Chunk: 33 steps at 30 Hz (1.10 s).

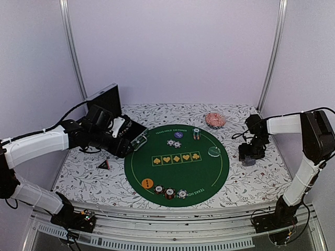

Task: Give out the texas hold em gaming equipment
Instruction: Pick up the face-down deck piles from the center of the board.

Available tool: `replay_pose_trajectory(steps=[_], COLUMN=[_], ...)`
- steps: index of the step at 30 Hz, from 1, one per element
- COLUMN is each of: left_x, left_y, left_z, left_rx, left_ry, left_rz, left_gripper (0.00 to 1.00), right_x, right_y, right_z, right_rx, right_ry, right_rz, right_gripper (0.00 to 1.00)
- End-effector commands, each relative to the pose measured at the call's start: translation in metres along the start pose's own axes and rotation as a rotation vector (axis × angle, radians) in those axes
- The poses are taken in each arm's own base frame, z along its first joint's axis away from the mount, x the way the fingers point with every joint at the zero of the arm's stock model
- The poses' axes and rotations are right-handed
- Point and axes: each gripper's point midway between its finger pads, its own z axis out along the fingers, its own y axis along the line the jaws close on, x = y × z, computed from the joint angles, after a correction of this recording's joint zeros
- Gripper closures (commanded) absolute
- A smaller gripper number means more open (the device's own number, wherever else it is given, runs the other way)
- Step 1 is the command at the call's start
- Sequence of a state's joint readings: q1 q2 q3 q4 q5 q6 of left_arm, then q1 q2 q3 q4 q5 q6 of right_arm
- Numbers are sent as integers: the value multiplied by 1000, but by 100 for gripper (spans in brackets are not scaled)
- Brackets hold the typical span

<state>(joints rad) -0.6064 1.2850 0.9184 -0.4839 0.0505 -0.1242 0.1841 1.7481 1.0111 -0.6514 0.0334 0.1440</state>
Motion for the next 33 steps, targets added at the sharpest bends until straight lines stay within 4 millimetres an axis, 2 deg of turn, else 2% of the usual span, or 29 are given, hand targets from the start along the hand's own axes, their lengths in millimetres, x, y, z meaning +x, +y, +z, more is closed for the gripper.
replay_pose_trajectory(steps=[1,4,7,10,13,18,22,29,33], left_x=[2,2,2,2,2,2,2,2,-1], left_y=[1,1,2,1,1,1,1,0,-1], left_z=[4,4,4,4,4,3,3,3,1], left_rx=[11,10,10,13,14,15,16,18,27], left_ry=[2,3,4,3,3,1,1,-1,-8], left_rz=[-4,-4,-5,-5,-4,-4,-4,-6,-10], left_gripper=[20,20,20,20,20,20,20,20,20], right_x=[29,30,29,30,31,32,31,26,26], right_y=[3,4,4,4,3,5,8,16,31], right_z=[11,10,8,8,10,10,6,-7,-17], right_rx=[21,30,32,35,37,26,14,15,33], right_ry=[120,124,120,123,132,137,130,106,104], right_rz=[0,3,9,9,9,8,2,-52,-133], right_gripper=[26,26,21,20,24,41,47,52,53])
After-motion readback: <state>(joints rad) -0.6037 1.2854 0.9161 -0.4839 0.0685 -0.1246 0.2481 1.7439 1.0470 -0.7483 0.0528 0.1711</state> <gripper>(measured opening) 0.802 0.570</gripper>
